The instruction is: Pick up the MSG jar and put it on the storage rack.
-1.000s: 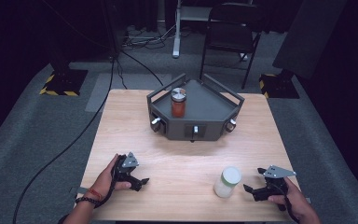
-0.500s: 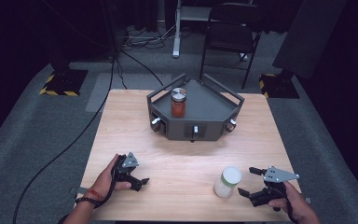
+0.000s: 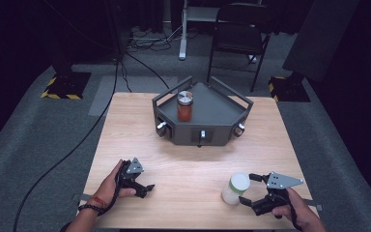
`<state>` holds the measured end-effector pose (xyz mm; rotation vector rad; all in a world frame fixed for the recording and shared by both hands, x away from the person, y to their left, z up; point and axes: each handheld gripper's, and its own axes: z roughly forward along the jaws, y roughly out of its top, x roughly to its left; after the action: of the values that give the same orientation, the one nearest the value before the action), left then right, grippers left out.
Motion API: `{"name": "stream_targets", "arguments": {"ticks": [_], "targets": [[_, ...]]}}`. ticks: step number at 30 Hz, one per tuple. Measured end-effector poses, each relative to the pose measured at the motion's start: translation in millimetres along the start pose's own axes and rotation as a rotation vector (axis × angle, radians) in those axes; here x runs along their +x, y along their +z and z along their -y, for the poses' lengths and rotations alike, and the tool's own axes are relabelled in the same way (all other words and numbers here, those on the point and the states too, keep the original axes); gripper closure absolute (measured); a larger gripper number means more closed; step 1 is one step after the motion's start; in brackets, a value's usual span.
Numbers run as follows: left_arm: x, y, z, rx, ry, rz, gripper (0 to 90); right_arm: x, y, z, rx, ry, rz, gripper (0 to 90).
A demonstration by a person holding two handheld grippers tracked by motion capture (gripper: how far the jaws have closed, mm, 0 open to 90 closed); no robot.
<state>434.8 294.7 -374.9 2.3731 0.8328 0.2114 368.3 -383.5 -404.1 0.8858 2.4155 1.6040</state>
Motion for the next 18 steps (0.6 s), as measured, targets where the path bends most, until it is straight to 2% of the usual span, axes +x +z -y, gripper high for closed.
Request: {"name": "stream_targets", "arguments": {"ticks": [12,18], "targets": [[0.0,0.0,0.0,0.000,0.000,0.000,0.0,3.8,15.3,-3.7,-0.015,-0.005,-0.014,3.1],[0.1,0.1,0.1,-0.001,0.001,0.000,0.0,9.3,22.2,-1.6,-0.059,0.013,0.011,11.1]]}}
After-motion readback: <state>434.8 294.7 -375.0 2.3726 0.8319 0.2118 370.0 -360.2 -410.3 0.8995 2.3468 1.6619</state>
